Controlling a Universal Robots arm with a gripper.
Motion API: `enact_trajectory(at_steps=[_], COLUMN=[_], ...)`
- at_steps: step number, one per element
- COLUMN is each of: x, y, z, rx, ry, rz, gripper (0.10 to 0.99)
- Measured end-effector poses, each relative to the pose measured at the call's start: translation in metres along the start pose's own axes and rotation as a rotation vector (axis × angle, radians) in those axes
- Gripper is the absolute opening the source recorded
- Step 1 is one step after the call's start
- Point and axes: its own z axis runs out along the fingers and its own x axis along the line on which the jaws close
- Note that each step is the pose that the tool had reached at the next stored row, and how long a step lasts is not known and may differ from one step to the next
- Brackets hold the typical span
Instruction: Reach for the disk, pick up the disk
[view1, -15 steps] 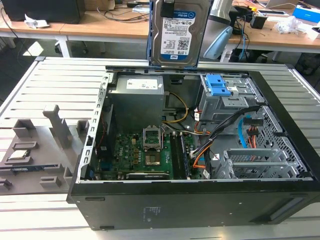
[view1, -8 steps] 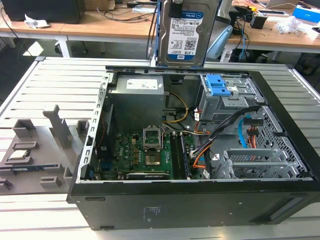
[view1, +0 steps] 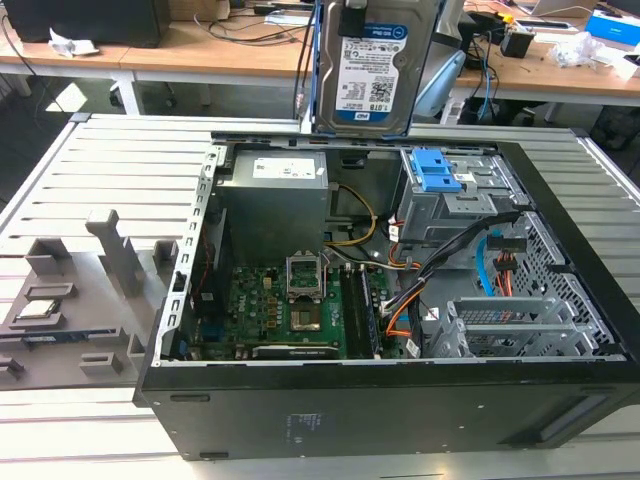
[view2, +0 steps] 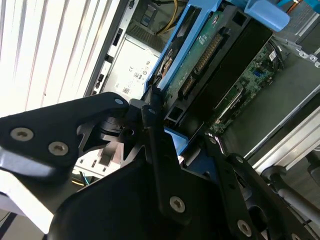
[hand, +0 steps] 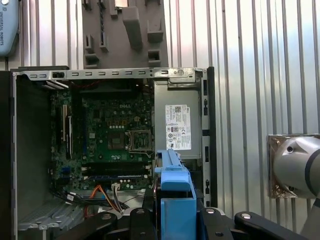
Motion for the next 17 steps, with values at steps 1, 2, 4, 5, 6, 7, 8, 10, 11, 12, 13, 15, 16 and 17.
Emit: enact_trajectory(at_steps=[1,2,4,5,6,7,8,10,11,12,13,15,16,17], x=[0.0007,0.0019,0.0033,0.0047,0.0054,0.0061,0.0076,0.0117,0.0128,0.0143,0.016,0.0191,0.0207,0.0219], y=[0.0,-0.0001,-0.0001,-0.0002,-0.0002,-0.0002,-0.0002,-0.0004,-0.0004,-0.0005,-0.0005,-0.0006,-0.0007,-0.0007], z=[0.0,0.0,0.0,0.0,0.0,0.0,0.0,-0.0001,-0.0001,-0.0001,-0.0001,-0.0001,-0.0001,-0.0001], rx=[0.0,0.0,0.0,0.0,0.0,0.0,0.0,0.0,0.0,0.0,0.0,0.0,0.0,0.0], ry=[0.0,0.0,0.0001,0.0,0.0001,0.0001,0.0,0.0,0.0,0.0,0.0,-0.0001,0.0001,0.0], rz=[0.0,0.0,0.0,0.0,0.0,0.0,0.0,0.0,0.0,0.0,0.0,0.0,0.0,0.0], gripper=[0.365,0.365,0.365,0.365,0.365,0.365,0.365,0.365,0.365,0.365,0.365,0.365,0.365,0.365])
